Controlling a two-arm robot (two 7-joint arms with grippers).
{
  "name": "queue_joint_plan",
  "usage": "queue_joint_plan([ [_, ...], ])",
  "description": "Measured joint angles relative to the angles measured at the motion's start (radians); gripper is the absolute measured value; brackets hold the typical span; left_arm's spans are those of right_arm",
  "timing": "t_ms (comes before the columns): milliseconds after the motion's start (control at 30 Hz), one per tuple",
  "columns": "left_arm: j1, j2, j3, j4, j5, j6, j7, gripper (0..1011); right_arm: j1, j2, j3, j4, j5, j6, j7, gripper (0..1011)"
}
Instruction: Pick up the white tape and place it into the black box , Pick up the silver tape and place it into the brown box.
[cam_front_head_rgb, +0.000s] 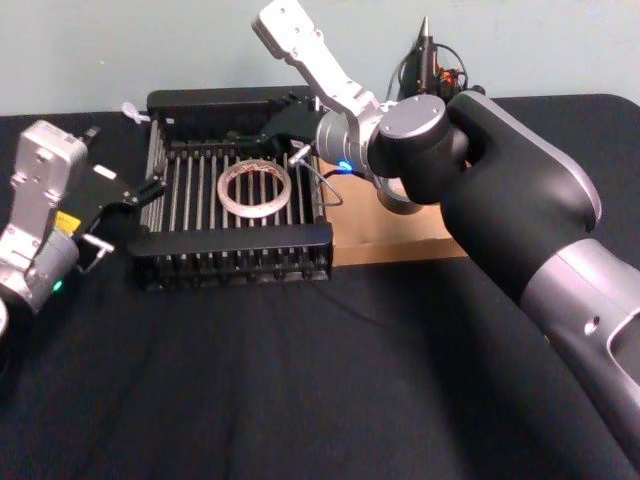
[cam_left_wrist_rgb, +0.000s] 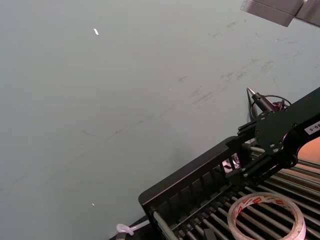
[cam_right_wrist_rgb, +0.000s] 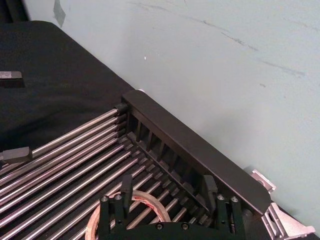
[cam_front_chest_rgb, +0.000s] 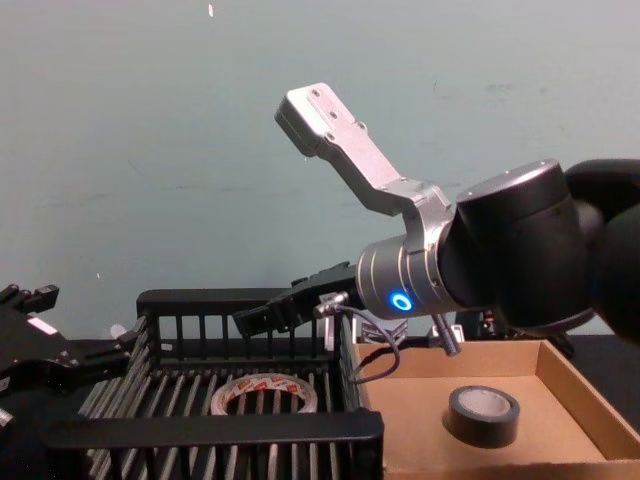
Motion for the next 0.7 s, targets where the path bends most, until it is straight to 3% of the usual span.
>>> queue_joint_plan([
  [133,0.000,0.000,0.000,0.000,0.000,0.000,0.000,1001,0.000,0.000,0.000,0.000,0.001,0.000,0.000,994],
  [467,0.000,0.000,0.000,0.000,0.000,0.000,0.000,1001,-0.002,0.001,0.002,-0.003,0.000,0.000,0.001,1002],
  [700,0.000,0.000,0.000,0.000,0.000,0.000,0.000,1001,-0.040,0.029,0.039,-0.089,0.003,0.000,0.015,1002],
])
